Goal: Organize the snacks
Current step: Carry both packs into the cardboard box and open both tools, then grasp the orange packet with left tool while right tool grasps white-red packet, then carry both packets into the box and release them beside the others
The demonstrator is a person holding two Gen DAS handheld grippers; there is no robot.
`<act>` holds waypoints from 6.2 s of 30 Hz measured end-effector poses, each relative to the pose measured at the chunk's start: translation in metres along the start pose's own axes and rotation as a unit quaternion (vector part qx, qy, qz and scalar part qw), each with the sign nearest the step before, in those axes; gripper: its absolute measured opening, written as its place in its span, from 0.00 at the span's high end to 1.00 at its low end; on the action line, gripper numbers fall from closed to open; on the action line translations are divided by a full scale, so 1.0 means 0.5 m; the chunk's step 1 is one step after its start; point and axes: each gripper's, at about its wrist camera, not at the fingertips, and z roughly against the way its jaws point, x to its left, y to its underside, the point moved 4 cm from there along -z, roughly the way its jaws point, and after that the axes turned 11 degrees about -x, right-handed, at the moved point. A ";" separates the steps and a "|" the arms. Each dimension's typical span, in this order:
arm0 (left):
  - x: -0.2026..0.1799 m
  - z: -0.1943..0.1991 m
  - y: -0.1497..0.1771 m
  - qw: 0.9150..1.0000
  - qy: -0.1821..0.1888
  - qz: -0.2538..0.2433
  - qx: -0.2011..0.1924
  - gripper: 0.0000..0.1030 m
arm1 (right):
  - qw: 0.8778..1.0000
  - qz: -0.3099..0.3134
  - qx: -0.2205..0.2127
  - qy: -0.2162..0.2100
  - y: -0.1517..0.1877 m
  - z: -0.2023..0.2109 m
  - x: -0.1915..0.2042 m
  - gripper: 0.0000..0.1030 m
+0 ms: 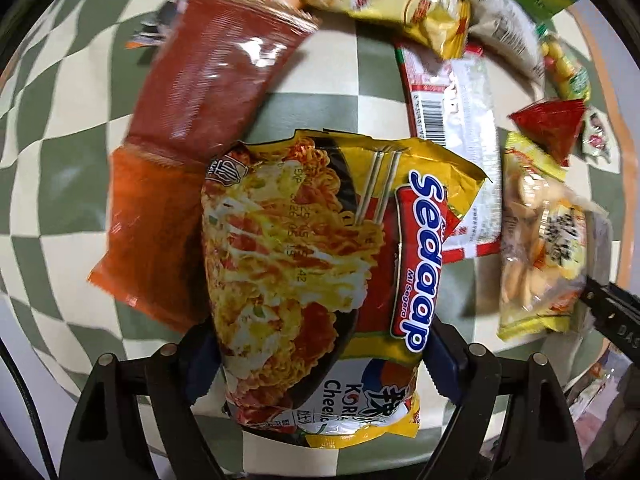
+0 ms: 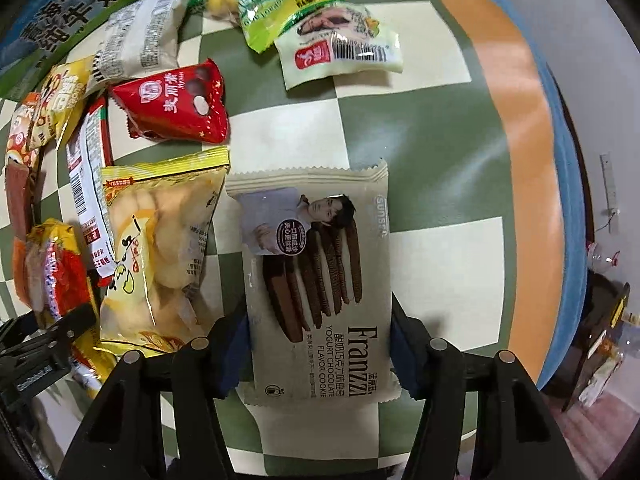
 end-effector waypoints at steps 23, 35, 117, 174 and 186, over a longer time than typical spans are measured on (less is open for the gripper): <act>-0.013 0.367 -0.353 0.984 0.122 0.036 -0.128 0.18 | 0.967 -0.026 -0.177 -0.182 -0.207 0.433 0.139 0.40; 0.005 0.230 -0.718 0.993 0.073 0.052 -0.071 0.17 | 0.971 0.026 -0.166 -0.172 -0.594 0.325 0.254 0.40; 0.097 0.112 0.004 0.991 -0.078 -0.104 -0.022 0.12 | 0.986 0.032 -0.036 -0.161 -0.124 0.189 0.223 0.28; 0.067 0.389 -0.117 0.985 0.102 0.080 -0.112 0.51 | 0.967 0.061 -0.038 -0.243 -0.138 0.324 0.263 0.55; -0.019 0.367 -0.553 0.992 0.044 0.017 -0.117 0.51 | 0.967 0.014 -0.154 -0.202 -0.530 0.398 0.237 0.55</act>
